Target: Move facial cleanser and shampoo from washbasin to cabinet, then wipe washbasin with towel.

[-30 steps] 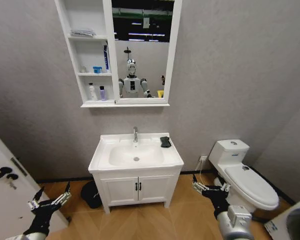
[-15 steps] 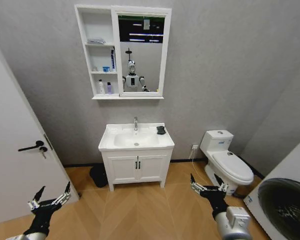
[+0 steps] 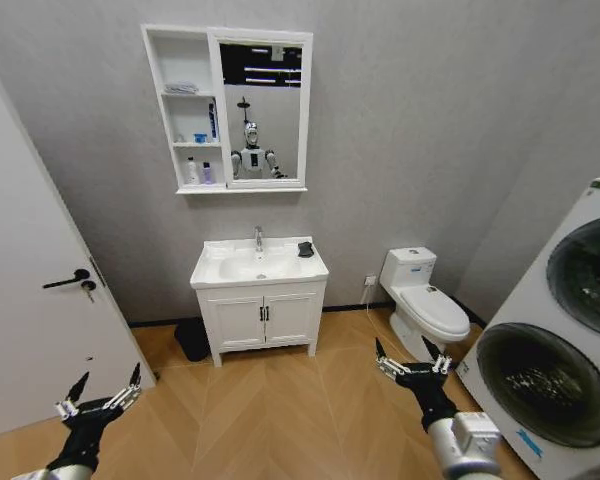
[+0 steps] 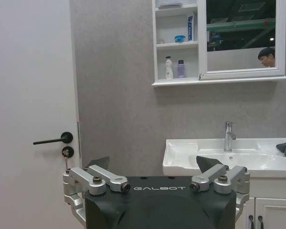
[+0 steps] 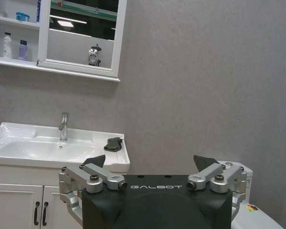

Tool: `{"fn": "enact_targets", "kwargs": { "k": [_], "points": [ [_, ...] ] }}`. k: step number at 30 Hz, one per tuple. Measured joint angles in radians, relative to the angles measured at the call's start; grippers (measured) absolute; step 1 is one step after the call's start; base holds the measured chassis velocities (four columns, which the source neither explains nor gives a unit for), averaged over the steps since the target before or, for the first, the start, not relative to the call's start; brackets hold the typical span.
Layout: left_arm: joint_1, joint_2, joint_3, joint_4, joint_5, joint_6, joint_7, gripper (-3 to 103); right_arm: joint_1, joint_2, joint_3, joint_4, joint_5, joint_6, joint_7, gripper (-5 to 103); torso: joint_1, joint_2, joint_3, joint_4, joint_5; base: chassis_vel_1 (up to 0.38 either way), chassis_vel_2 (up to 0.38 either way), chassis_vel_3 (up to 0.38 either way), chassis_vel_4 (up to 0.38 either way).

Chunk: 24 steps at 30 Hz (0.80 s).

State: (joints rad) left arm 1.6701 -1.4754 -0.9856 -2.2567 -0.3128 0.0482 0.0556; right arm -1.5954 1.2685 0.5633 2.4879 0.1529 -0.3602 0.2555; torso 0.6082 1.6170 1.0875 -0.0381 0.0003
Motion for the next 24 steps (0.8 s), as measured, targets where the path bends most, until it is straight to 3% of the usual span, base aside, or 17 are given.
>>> {"fn": "enact_targets", "kwargs": {
  "k": [24],
  "points": [
    [0.000,0.000,0.000,0.000,0.000,0.000,0.000,100,-0.001,0.000,0.000,0.000,0.000,-0.003,0.002,100,-0.001,0.001,0.000,-0.0001,-0.0003,-0.001,0.005,0.006,0.000]
  ]
}}
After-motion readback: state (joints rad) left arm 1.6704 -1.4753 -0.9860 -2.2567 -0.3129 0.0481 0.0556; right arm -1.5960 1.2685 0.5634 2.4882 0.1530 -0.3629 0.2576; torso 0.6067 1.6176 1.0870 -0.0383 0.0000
